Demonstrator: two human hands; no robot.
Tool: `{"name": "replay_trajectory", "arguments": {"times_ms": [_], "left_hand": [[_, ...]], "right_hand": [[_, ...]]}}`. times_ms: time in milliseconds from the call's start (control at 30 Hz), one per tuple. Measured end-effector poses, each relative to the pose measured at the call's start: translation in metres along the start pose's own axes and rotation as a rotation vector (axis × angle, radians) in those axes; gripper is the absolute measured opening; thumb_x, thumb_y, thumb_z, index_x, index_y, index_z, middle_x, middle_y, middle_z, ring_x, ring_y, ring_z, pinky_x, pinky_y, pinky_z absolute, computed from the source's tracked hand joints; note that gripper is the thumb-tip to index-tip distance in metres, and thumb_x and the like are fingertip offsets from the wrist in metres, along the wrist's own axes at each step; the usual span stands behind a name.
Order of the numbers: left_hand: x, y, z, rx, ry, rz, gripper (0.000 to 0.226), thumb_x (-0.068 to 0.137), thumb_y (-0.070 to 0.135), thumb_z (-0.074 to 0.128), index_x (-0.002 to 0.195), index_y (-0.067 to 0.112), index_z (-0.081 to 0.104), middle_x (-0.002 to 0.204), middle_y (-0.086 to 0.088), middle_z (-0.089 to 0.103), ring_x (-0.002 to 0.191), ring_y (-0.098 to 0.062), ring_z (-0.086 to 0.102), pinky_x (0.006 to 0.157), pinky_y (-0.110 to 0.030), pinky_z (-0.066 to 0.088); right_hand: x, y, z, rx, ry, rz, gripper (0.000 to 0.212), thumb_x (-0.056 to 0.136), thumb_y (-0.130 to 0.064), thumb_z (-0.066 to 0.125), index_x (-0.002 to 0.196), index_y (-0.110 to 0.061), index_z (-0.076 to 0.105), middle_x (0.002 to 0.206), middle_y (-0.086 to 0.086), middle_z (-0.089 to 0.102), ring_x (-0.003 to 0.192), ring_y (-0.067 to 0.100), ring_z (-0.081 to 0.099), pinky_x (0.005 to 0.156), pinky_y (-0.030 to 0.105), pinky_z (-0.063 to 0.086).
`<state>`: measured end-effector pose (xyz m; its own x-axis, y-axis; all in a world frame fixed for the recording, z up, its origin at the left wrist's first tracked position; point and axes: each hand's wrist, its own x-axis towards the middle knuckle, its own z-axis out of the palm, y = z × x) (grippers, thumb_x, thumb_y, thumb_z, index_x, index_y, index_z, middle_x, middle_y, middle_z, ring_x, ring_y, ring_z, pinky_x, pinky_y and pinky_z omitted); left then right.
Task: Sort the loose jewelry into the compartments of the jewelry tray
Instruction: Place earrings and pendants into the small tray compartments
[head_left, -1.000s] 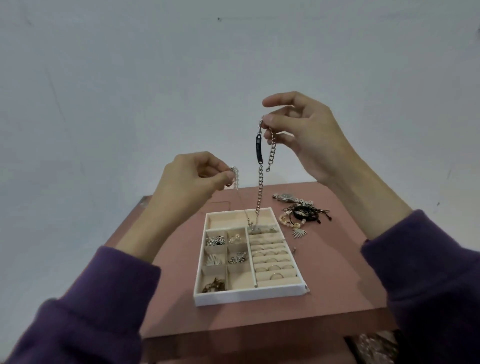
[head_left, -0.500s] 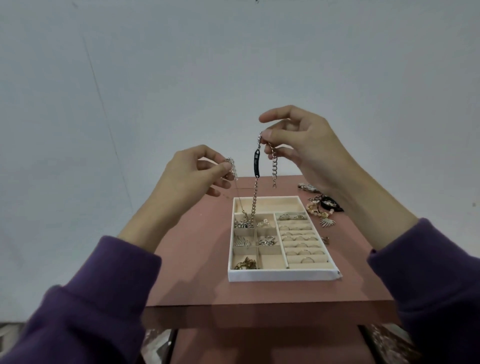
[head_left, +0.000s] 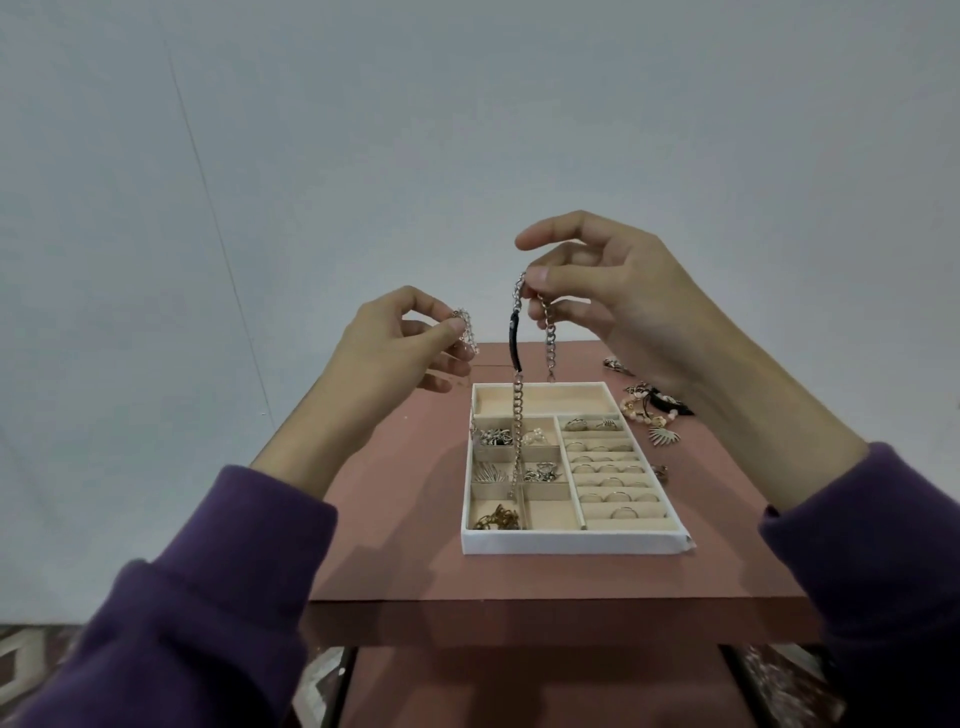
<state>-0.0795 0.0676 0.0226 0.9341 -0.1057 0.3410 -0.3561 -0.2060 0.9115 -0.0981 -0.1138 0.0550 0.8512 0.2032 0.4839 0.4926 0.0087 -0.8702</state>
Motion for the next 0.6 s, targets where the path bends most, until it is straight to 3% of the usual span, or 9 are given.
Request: {"name": "replay_trajectory", "arguments": {"times_ms": [233,500,600], "left_hand": [[0.000,-0.002,0.000,-0.003,0.002,-0.002,0.007,0.089,0.015,0.058,0.092,0.009,0.056,0.075,-0.008,0.069,0.067,-0.019,0.068,0.060,-0.027,0.055],[0.000,-0.003,0.003,-0.002,-0.009,0.009,0.006,0.089,0.014,0.059,0.090,0.009,0.056,0.073,-0.006,0.068,0.058,-0.011,0.065,0.061,-0.028,0.055],[0.001,-0.002,0.004,-0.010,-0.012,0.007,0.005,0.089,0.014,0.059,0.090,0.010,0.056,0.076,-0.008,0.069,0.063,-0.016,0.067,0.059,-0.026,0.054]], "right_hand": [[-0.012,0.016,0.008,0.009,-0.101,0.061,0.021,0.083,0.006,0.058,0.093,-0.012,0.062,0.070,0.008,0.059,0.064,0.019,0.060,0.068,0.028,0.050],[-0.031,0.046,0.020,-0.177,-0.204,0.157,0.019,0.082,0.005,0.062,0.095,-0.009,0.065,0.074,0.008,0.062,0.071,0.017,0.062,0.070,0.029,0.050],[-0.037,0.050,0.024,-0.228,-0.242,0.194,0.017,0.082,0.004,0.063,0.093,-0.009,0.065,0.077,0.012,0.061,0.066,0.013,0.061,0.061,0.023,0.051]]}}
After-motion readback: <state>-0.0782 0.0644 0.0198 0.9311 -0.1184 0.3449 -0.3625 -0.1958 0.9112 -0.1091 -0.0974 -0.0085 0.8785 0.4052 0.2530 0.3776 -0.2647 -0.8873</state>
